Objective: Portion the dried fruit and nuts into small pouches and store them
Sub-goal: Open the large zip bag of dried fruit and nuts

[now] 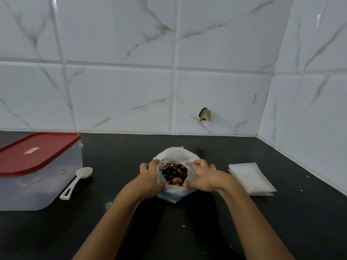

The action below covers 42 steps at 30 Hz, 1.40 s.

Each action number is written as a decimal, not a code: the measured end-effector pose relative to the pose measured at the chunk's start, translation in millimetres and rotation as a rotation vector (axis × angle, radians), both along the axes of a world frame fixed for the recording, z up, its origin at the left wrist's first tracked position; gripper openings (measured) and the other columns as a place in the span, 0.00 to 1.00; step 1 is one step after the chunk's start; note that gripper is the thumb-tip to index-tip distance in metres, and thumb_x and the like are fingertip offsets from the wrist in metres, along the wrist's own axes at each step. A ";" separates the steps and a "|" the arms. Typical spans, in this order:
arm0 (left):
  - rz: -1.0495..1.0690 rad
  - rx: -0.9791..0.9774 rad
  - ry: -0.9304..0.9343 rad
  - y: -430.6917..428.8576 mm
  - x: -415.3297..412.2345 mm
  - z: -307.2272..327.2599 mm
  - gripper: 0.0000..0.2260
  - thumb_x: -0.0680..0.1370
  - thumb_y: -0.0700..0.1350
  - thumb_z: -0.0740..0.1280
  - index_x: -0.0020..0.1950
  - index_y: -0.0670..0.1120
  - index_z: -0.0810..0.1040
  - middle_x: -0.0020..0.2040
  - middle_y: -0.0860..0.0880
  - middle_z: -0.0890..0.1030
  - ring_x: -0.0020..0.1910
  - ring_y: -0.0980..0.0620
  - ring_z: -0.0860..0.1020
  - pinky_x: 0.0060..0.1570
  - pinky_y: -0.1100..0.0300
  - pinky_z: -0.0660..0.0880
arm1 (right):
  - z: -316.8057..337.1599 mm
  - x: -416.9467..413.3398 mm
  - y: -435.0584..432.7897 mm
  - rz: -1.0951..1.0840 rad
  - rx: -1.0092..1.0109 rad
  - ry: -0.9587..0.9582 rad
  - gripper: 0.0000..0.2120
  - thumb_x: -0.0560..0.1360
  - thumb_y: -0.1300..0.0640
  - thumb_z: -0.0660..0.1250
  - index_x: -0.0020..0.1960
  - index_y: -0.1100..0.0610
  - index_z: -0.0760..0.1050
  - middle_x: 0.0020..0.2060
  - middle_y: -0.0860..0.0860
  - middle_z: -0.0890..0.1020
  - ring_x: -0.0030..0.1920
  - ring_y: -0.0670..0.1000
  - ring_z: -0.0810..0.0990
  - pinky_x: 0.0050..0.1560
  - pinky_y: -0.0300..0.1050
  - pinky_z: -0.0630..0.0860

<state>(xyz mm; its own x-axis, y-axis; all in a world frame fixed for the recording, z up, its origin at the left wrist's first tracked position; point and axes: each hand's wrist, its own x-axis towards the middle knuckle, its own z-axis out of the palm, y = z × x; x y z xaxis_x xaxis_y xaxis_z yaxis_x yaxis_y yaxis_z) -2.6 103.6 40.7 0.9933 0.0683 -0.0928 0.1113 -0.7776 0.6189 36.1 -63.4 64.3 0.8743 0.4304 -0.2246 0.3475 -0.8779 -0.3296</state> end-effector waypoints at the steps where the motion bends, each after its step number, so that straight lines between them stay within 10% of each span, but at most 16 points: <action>1: -0.016 0.005 0.034 -0.5 -1.0 2.2 0.35 0.77 0.46 0.65 0.76 0.48 0.45 0.72 0.44 0.52 0.66 0.43 0.66 0.61 0.59 0.67 | 0.7 -0.4 -2.8 0.019 -0.047 0.019 0.33 0.77 0.48 0.60 0.76 0.52 0.48 0.74 0.49 0.48 0.72 0.58 0.53 0.70 0.50 0.57; 16: -0.098 -0.245 -0.027 -31.1 2.4 -11.6 0.39 0.77 0.43 0.64 0.76 0.50 0.37 0.72 0.48 0.51 0.58 0.55 0.64 0.52 0.68 0.65 | 9.9 -0.1 -20.8 -0.066 -0.117 0.060 0.33 0.78 0.50 0.57 0.77 0.51 0.44 0.77 0.49 0.47 0.75 0.58 0.52 0.71 0.46 0.54; 22: -0.015 0.215 -0.059 -28.6 1.4 -11.0 0.38 0.75 0.56 0.63 0.76 0.49 0.43 0.74 0.48 0.55 0.72 0.46 0.53 0.69 0.50 0.55 | 5.3 1.4 -23.9 -0.069 -0.098 0.127 0.32 0.79 0.50 0.54 0.77 0.55 0.42 0.77 0.52 0.45 0.76 0.55 0.50 0.71 0.43 0.53; 32: 0.040 -0.027 -0.402 -24.5 10.9 -10.0 0.27 0.76 0.62 0.59 0.73 0.60 0.57 0.77 0.54 0.50 0.75 0.48 0.50 0.71 0.46 0.53 | 5.4 14.9 -38.7 -0.242 0.554 -0.019 0.22 0.78 0.64 0.53 0.69 0.50 0.67 0.70 0.48 0.68 0.69 0.49 0.66 0.68 0.45 0.64; 37: -0.065 0.297 -0.298 -26.8 9.3 -27.7 0.59 0.50 0.82 0.37 0.76 0.54 0.43 0.77 0.53 0.39 0.76 0.53 0.41 0.73 0.52 0.45 | -8.5 19.9 -37.6 -0.184 0.338 -0.040 0.25 0.78 0.67 0.50 0.74 0.53 0.59 0.75 0.48 0.57 0.73 0.51 0.59 0.70 0.44 0.58; 42: -0.091 0.318 -0.179 -25.9 10.6 -31.2 0.60 0.49 0.81 0.42 0.75 0.53 0.36 0.76 0.50 0.35 0.76 0.50 0.40 0.73 0.50 0.43 | -10.3 17.1 -34.0 -0.152 0.213 -0.073 0.26 0.78 0.67 0.50 0.73 0.53 0.60 0.75 0.49 0.57 0.73 0.55 0.60 0.71 0.46 0.59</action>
